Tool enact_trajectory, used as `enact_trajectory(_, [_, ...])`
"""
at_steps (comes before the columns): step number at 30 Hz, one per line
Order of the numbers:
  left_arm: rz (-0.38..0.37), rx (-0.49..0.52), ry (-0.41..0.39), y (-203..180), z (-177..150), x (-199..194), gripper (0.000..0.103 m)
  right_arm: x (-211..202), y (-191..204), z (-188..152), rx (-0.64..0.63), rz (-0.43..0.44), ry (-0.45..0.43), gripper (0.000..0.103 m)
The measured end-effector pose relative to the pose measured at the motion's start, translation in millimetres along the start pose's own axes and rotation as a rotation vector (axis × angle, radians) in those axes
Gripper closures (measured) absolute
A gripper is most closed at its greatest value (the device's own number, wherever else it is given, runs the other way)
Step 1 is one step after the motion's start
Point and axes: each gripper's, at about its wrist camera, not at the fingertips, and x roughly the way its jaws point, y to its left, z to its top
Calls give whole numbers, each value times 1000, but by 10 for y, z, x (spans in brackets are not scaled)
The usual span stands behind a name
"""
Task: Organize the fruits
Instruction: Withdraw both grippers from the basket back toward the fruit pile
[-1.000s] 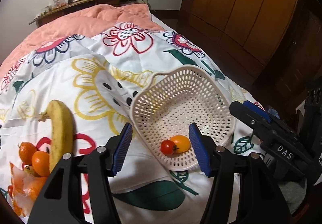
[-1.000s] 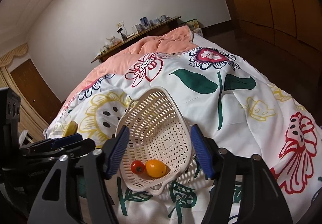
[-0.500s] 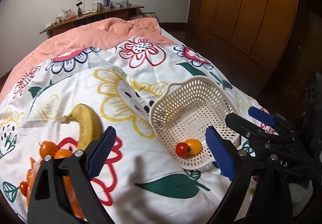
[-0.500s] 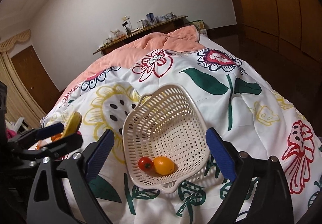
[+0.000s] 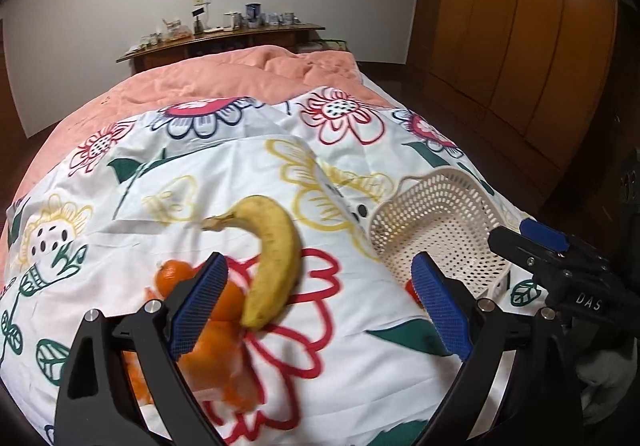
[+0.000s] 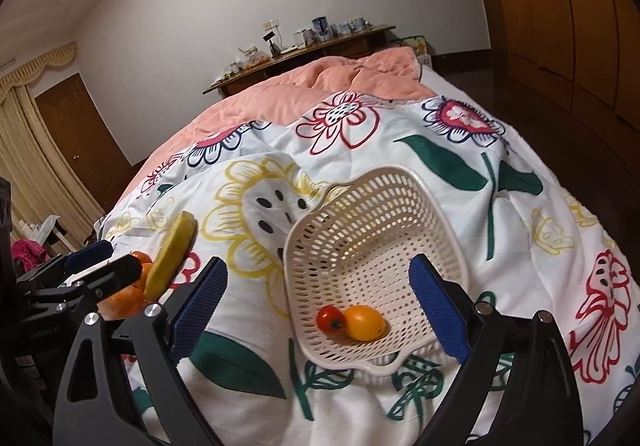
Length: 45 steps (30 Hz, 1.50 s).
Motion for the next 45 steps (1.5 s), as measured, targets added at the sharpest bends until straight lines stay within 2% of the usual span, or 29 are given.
enact_trajectory(6, [37, -44, -21, 246, -26, -108, 9, 56, 92, -1, 24, 36, 37, 11])
enact_trajectory(28, [151, -74, -66, 682, -246, -270, 9, 235, 763, -43, -112, 43, 102, 11])
enact_trajectory(45, [176, -149, -71, 1084, -425, -371, 8, 412, 1166, -140, -191, 51, 150, 12])
